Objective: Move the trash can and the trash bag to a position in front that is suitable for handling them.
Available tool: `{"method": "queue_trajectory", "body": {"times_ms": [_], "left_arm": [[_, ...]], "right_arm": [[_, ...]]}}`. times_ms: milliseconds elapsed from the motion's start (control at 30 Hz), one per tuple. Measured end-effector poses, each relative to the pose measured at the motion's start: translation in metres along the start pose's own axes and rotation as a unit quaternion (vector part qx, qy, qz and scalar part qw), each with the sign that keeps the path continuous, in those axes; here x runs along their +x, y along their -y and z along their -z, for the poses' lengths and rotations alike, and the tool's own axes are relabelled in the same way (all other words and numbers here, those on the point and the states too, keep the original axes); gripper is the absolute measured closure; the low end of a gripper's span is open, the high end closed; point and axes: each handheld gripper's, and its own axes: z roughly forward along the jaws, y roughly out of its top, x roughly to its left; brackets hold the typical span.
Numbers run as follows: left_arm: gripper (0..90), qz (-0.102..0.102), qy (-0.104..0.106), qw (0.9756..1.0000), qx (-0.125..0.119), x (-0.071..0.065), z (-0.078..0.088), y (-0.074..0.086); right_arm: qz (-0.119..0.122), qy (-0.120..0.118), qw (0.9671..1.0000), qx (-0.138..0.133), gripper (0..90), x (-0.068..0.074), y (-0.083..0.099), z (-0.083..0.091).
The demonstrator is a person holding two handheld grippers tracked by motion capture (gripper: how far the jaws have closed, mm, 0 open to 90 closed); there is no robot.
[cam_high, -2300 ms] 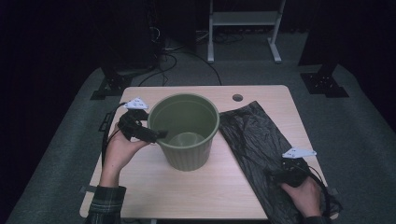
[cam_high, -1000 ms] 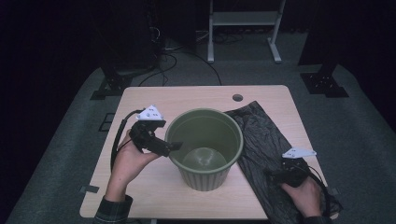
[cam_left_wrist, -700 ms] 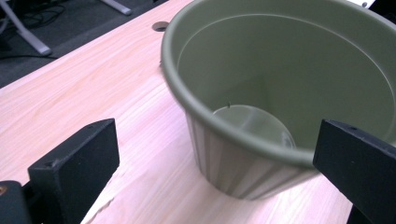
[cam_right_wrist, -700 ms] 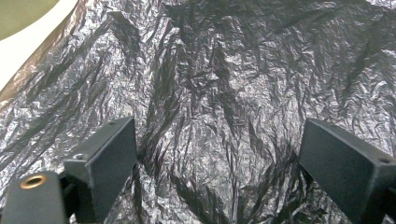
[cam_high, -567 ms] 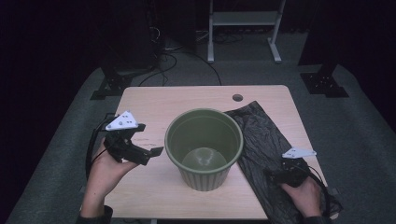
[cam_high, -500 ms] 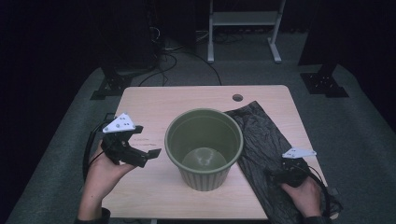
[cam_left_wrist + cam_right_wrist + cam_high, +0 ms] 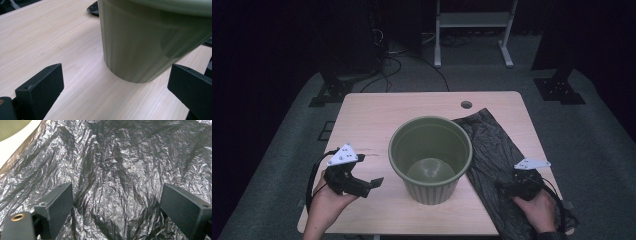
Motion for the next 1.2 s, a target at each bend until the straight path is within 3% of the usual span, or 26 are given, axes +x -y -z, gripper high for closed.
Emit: {"method": "queue_trajectory", "body": {"times_ms": [100, 200, 400, 733, 1200], "left_arm": [[0.0, -0.002, 0.005, 0.9999, 0.016, 0.0, -0.012, 0.012], [0.0, -0.002, 0.006, 0.9999, 0.013, -0.001, -0.018, 0.018], [0.0, -0.004, -0.001, 0.9998, 0.021, 0.0, -0.036, 0.033], [0.0, 0.0, -0.019, 0.9992, 0.035, 0.012, -0.065, 0.06], [0.0, -0.02, -0.028, 0.9968, 0.072, 0.017, -0.087, 0.079]], "right_arm": [[0.0, 0.0, 1.0, 0.0, 10.4, 0.0, 0.0, 0.0], [0.0, 0.0, 1.0, 0.0, 10.4, 0.0, 0.0, 0.0], [0.0, -0.001, 1.0, 0.0, 10.4, 0.0, 0.0, 0.0], [0.001, -0.001, 1.0, 0.0, 10.4, 0.0, 0.0, 0.0], [0.001, -0.001, 1.0, 0.0, 10.4, 0.0, 0.0, 0.0]]}}
